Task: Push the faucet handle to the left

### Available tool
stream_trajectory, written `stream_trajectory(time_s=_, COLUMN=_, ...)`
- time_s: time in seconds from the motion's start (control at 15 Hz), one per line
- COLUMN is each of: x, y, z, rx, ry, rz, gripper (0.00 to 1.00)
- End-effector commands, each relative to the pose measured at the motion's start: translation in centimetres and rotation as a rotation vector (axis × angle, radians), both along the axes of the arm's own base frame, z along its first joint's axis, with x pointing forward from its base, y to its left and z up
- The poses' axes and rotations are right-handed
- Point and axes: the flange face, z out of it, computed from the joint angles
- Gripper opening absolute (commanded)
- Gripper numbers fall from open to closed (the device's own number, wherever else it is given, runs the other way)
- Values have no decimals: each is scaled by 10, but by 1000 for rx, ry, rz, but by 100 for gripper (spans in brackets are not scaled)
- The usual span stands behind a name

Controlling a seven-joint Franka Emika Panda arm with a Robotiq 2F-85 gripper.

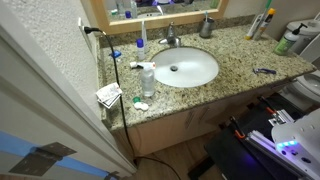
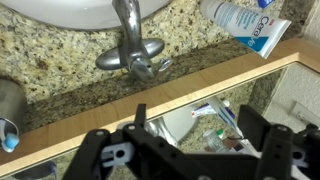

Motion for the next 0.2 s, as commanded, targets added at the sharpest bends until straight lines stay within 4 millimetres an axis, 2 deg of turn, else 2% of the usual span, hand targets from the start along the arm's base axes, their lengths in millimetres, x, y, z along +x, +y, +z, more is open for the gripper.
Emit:
stream_trajectory(time_s=0.0, x=-1, y=2, z=0, rx=0, ry=3, rz=4, gripper=93)
stream_trajectory(time_s=0.13, x=-1, y=6, z=-2, rx=1, ry=6, rz=9, gripper=93)
